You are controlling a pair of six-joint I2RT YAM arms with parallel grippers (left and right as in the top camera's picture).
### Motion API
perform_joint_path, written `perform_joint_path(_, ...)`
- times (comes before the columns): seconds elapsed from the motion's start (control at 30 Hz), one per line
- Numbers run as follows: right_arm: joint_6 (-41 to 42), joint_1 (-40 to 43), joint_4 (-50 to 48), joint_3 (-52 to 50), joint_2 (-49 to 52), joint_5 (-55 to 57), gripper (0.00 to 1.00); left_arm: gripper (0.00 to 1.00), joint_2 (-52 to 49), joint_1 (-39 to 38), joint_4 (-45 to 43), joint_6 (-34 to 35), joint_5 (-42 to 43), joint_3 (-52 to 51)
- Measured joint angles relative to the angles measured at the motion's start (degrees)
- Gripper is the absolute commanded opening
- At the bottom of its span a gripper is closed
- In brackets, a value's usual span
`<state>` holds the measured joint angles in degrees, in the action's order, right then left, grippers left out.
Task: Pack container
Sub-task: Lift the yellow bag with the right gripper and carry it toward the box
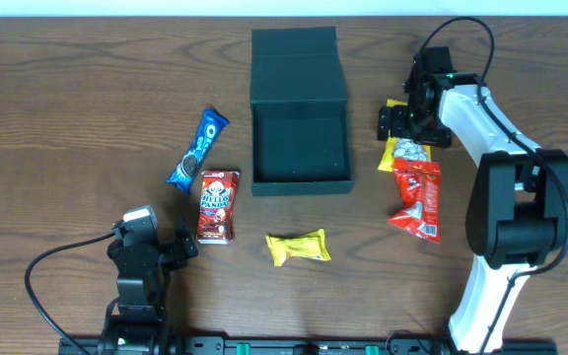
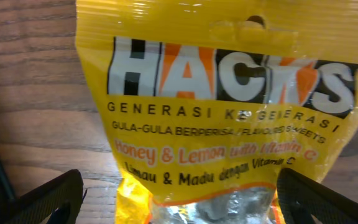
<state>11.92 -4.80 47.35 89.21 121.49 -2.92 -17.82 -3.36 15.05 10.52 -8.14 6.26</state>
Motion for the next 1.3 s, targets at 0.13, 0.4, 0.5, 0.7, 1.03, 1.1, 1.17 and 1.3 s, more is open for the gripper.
perform_joint_path(0.13,-0.20,0.00,0.90,0.00,0.00,1.42,0.99,0.95,0.00,0.00,0.00,0.00,0.00,0.00)
perform_joint_path(0.4,-0.66,0.00,1.07,0.00,0.00,2.62,0.68,0.95,0.00,0.00,0.00,0.00,0.00,0.00)
perform_joint_path(0.5,-0.52,0.00,1.27,0.00,0.00,2.91,0.58,0.95,0.00,-0.02,0.00,0.00,0.00,0.00)
perform_joint_path(0.7,-0.79,0.00,1.99,0.31,0.00,2.91,0.31,0.95,0.00,-0.02,0.00,-0.02,0.00,0.00)
perform_joint_path(1.03,-0.81,-0.04,2.32,1.16,-0.07,2.84,0.18,0.95,0.00,0.00,0.00,0.00,0.00,0.00)
perform_joint_path(1.1,-0.81,-0.09,2.32,1.18,-0.07,2.84,0.17,0.95,0.00,-0.02,0.00,0.00,0.00,0.00)
perform_joint_path(1.17,-0.81,-0.22,2.34,1.18,-0.07,2.84,0.15,0.95,0.00,0.00,0.00,0.00,0.00,0.00)
perform_joint_path(1.3,-0.81,-0.26,2.51,1.31,-0.07,2.91,0.09,0.95,0.00,0.00,0.00,0.00,0.00,0.00)
